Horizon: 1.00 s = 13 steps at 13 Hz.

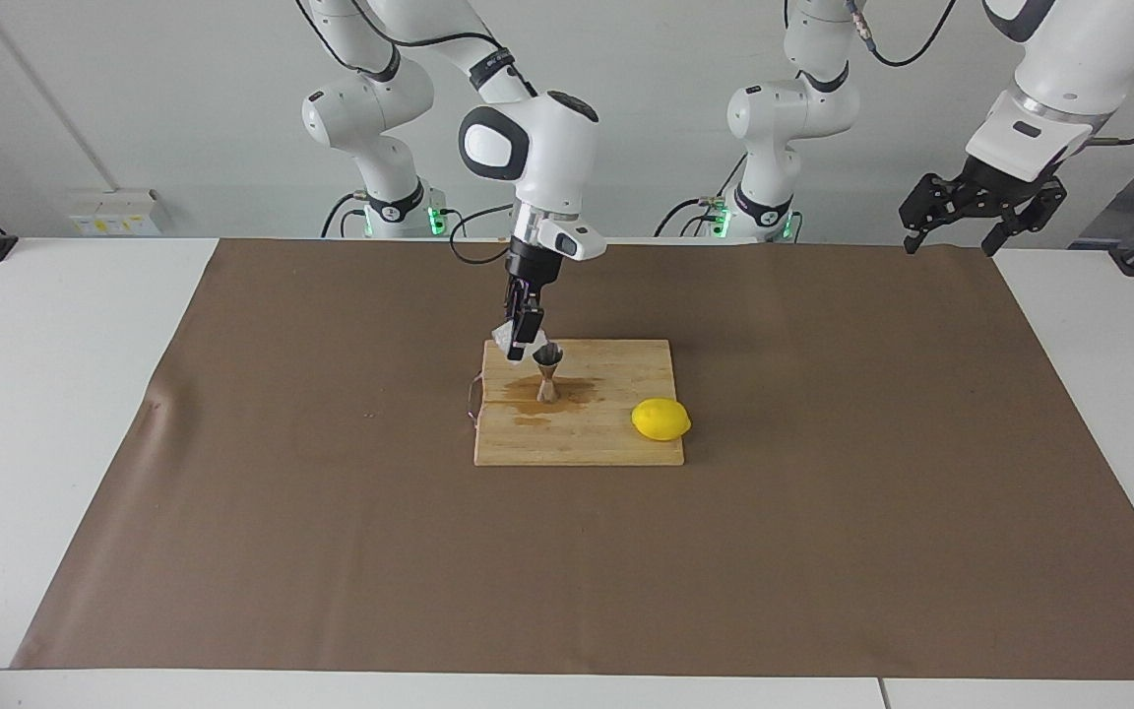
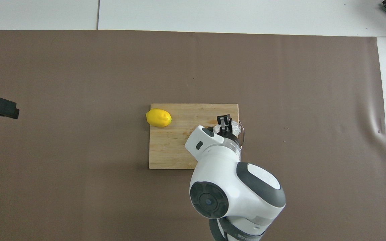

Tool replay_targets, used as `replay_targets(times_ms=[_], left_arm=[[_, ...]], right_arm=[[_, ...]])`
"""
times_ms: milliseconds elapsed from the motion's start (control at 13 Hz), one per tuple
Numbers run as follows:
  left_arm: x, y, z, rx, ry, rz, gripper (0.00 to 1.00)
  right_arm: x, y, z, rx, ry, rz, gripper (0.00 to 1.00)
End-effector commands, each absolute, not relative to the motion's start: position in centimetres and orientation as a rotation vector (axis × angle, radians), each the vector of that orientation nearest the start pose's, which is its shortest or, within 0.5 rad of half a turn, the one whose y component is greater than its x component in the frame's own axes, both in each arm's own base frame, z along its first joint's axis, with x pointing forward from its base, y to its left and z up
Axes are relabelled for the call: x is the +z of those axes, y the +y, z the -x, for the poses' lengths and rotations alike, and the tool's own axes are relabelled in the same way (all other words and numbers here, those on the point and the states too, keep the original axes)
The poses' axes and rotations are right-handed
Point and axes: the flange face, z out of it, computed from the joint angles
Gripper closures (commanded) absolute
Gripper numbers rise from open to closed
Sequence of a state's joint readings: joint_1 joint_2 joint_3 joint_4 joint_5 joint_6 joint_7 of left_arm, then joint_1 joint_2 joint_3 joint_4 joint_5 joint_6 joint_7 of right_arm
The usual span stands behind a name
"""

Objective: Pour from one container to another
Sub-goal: 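Tilt the white cup with the right gripper to pour into the dark cup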

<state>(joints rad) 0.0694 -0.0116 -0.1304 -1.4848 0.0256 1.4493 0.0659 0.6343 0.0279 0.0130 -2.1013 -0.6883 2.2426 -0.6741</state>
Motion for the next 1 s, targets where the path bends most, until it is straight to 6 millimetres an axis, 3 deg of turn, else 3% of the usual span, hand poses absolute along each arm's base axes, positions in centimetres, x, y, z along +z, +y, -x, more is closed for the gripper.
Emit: replay_targets(times_ms=[0, 921], left_arm=[[66.3, -2.89, -53.6, 0.024, 0.196, 3.106, 0.0], [66.42, -2.84, -53.67, 0.012, 0.194, 3.109, 0.0]], right_arm=[[42.16, 32.3, -44.56, 0.157, 1.953, -1.627, 0.97], [42.08, 33.07, -44.29, 0.164, 1.942, -1.568, 0.97]])
